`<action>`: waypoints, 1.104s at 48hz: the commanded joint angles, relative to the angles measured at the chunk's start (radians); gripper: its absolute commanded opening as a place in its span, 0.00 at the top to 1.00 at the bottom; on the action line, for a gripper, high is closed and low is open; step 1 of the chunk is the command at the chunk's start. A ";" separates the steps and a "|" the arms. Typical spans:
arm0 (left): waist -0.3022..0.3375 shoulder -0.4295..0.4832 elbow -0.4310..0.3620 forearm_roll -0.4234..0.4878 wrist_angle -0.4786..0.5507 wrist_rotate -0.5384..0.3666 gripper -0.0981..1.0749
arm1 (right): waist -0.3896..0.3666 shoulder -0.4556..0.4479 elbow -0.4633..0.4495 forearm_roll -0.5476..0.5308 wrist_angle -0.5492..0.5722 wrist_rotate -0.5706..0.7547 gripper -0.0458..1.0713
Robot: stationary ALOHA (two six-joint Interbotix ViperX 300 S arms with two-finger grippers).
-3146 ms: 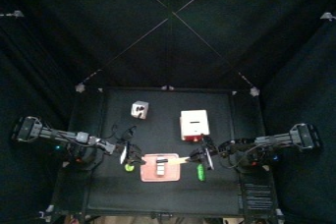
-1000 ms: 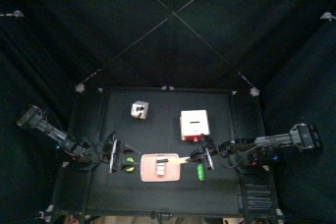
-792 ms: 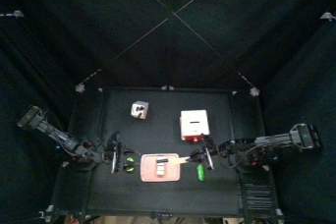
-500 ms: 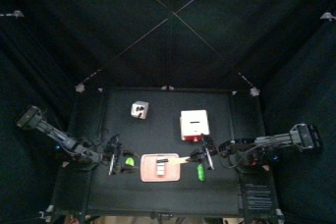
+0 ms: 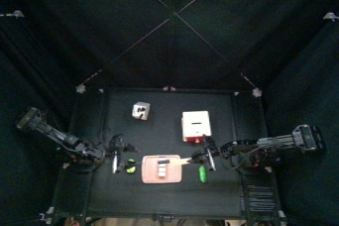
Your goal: Regrasp cleaver
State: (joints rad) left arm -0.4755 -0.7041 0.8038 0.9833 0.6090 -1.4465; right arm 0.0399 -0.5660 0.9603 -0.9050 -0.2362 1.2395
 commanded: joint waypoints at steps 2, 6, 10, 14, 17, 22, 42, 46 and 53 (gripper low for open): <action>-0.009 0.021 -0.118 -0.229 0.186 0.206 0.10 | -0.005 -0.008 -0.021 0.003 -0.006 -0.002 0.79; -0.009 0.043 -0.166 -0.242 0.198 0.279 0.10 | -0.005 -0.008 -0.021 0.003 -0.006 -0.002 0.79; -0.003 0.063 -0.195 -0.222 0.224 0.321 0.10 | -0.005 -0.008 -0.021 0.003 -0.008 -0.003 0.79; -0.002 0.075 -0.198 -0.193 0.276 0.354 0.10 | -0.005 -0.009 -0.020 0.005 -0.006 -0.003 0.79; -0.002 0.086 -0.190 -0.169 0.322 0.373 0.10 | -0.005 -0.011 -0.020 0.003 -0.008 -0.003 0.79; 0.002 0.106 -0.187 -0.156 0.371 0.385 0.10 | -0.005 -0.011 -0.018 0.003 -0.006 -0.003 0.79; -0.002 0.084 -0.120 -0.230 0.015 0.397 0.10 | -0.014 -0.005 -0.020 0.011 -0.006 -0.003 0.79; 0.012 0.052 -0.080 -0.235 -0.126 0.391 0.10 | -0.014 -0.005 -0.020 0.011 -0.006 -0.003 0.79; 0.074 0.003 -0.017 -0.291 -0.345 0.377 0.10 | -0.014 -0.005 -0.021 0.011 -0.008 -0.005 0.79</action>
State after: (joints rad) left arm -0.4433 -0.6780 0.7793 0.7194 0.3927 -1.0677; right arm 0.0291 -0.5645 0.9603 -0.8974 -0.2362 1.2379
